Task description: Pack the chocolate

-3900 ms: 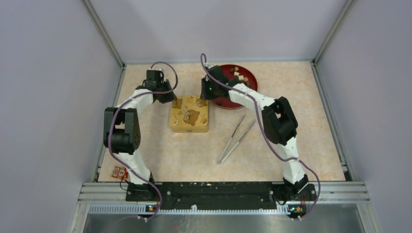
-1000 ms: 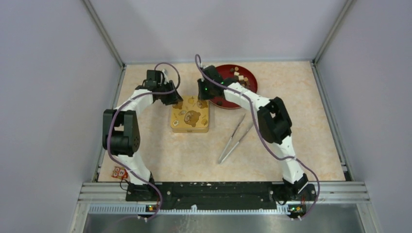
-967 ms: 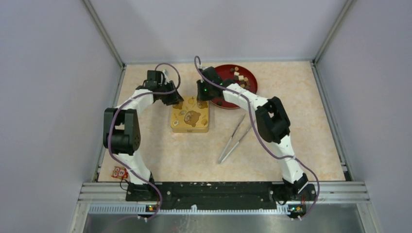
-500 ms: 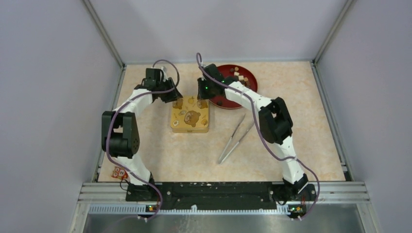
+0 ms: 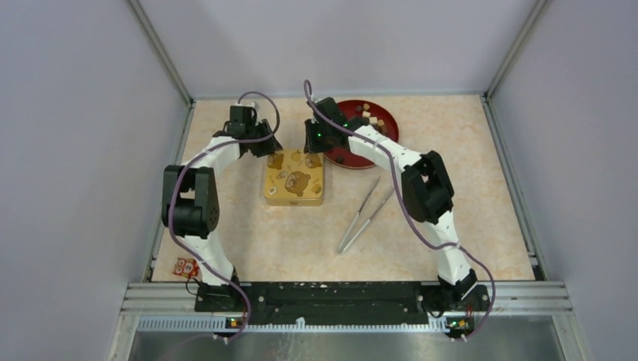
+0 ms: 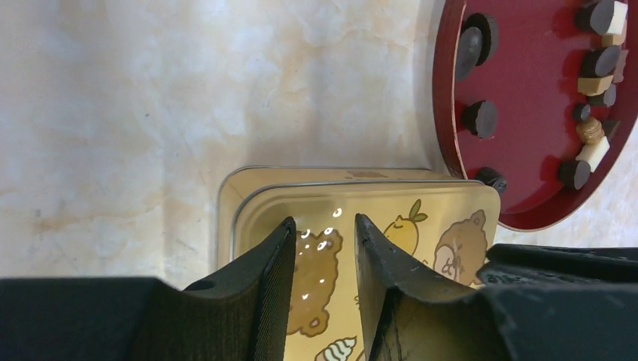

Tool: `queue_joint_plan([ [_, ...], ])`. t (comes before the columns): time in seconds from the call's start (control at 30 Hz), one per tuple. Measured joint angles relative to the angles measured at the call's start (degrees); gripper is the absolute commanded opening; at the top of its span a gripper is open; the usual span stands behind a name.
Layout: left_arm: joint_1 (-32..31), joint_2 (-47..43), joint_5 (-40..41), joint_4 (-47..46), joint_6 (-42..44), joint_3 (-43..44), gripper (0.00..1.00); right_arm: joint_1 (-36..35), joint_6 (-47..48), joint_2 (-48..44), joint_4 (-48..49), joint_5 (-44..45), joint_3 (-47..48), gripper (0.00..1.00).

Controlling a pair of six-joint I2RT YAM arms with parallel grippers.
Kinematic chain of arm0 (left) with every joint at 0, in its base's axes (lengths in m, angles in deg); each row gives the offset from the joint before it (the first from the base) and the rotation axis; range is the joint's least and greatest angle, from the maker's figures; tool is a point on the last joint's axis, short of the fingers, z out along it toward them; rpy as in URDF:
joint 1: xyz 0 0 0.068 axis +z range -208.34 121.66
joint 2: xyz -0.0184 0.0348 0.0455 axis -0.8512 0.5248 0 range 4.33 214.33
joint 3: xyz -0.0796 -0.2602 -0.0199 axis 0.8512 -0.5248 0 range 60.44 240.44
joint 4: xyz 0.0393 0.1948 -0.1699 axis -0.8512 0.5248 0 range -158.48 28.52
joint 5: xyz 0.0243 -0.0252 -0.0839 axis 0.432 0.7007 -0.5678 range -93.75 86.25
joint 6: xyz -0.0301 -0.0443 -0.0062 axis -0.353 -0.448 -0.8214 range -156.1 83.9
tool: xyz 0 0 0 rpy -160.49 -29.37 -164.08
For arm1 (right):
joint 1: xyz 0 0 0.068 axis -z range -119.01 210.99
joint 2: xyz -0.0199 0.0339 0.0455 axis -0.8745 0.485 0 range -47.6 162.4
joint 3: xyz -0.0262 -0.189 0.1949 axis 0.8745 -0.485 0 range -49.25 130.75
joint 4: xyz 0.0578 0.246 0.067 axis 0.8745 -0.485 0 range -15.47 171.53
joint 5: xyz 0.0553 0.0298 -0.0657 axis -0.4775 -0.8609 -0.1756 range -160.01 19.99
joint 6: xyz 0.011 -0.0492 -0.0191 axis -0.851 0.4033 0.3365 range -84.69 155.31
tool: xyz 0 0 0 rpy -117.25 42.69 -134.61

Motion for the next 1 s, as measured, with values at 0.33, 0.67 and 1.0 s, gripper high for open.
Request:
queue_joint_plan([
  [0.33, -2.01, -0.57, 4.59, 4.24, 1.09, 2.27, 0.44, -0.02, 1.11, 0.92, -3.1, 1.36, 1.55, 0.18],
  [0.67, -1.99, -5.29, 6.49, 7.98, 2.1, 4.17, 0.44, -0.02, 2.12, 0.24, -2.45, 3.43, 5.4, 0.18],
  [1.0, -2.01, 0.81, 4.9, 4.74, 1.64, 3.5, 0.45, 0.0, 1.31, 6.58, -2.8, 2.38, 7.1, 0.19],
])
